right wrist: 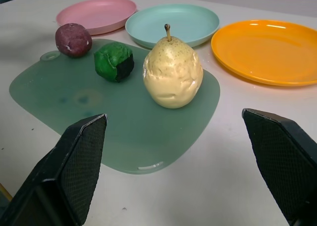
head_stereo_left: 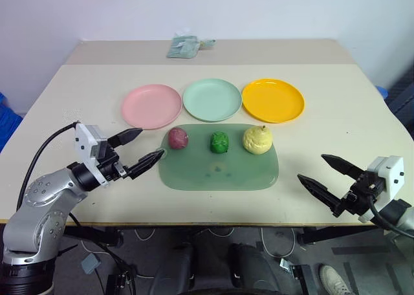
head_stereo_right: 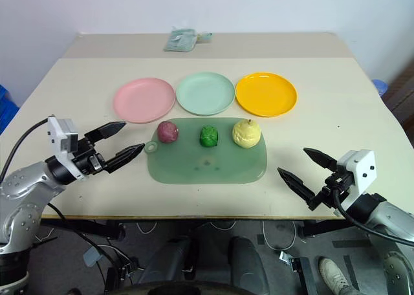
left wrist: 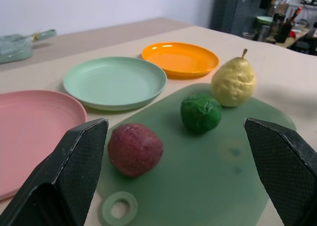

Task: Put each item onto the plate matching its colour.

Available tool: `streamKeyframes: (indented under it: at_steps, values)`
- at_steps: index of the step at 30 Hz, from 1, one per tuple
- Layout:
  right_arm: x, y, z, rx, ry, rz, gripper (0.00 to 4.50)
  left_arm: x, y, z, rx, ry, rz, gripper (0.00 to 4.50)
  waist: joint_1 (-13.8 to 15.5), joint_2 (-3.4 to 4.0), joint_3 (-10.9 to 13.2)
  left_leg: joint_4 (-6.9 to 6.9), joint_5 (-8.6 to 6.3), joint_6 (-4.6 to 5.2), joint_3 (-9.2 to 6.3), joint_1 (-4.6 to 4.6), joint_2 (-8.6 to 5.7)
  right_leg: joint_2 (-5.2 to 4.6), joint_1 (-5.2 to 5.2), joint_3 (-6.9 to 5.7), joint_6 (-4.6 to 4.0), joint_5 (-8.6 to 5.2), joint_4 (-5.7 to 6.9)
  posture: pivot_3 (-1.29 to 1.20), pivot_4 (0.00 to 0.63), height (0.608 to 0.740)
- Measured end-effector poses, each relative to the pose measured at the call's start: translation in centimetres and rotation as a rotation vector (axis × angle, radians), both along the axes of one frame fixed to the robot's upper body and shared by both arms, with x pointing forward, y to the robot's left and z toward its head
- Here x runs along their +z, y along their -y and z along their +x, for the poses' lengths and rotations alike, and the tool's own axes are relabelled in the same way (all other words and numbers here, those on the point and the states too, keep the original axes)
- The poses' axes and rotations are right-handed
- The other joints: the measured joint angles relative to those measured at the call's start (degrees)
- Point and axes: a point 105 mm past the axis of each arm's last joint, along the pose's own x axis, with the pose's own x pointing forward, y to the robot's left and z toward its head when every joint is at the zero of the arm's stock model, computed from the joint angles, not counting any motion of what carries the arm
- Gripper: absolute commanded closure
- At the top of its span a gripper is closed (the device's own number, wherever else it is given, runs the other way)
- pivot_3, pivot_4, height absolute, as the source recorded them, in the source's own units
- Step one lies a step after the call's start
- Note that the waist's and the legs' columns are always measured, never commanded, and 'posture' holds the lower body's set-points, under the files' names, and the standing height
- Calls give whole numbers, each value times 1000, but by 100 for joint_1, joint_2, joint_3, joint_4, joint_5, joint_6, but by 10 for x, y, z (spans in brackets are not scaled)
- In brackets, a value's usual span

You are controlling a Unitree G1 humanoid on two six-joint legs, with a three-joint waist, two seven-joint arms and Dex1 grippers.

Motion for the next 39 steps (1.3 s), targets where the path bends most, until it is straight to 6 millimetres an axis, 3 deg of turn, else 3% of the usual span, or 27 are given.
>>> streamKeyframes:
  at_steps: [9, 18, 23, 34, 39]
  values:
    - [-2, 2, 0, -6, 5, -7, 30, -1, 0, 0, -6, -2, 2, 0, 0, 0, 0, 0, 0, 0, 0, 0, 0, 0, 0, 0, 0, 0, 0, 0, 150, 740]
    - [-8, -2, 2, 1, 8, 3, 30, -14, 2, 9, 32, -32, -8, 0, 4, 0, 0, 1, 0, 0, 0, 0, 0, 0, 0, -1, 0, 0, 0, 0, 150, 740]
    - [-4, -15, 4, 83, 35, 13, 30, -16, 1, 18, 72, -31, -6, 0, 0, 1, 0, 0, 0, 0, 0, 1, 0, 0, 0, -1, 1, 0, 0, 0, 150, 740]
    - [22, -69, 21, 385, 157, -18, 30, -56, -2, 42, 176, -148, 30, 0, 12, -2, 1, 3, 0, 0, 0, -1, -1, 0, 0, -4, 2, 2, 0, 0, 150, 740]
    - [32, -84, 31, 432, 195, -45, 30, -58, 10, 56, 205, -154, 20, 0, 22, -4, 1, 5, 0, 0, -2, -2, -2, 0, -1, -5, 4, 3, 0, 0, 150, 740]
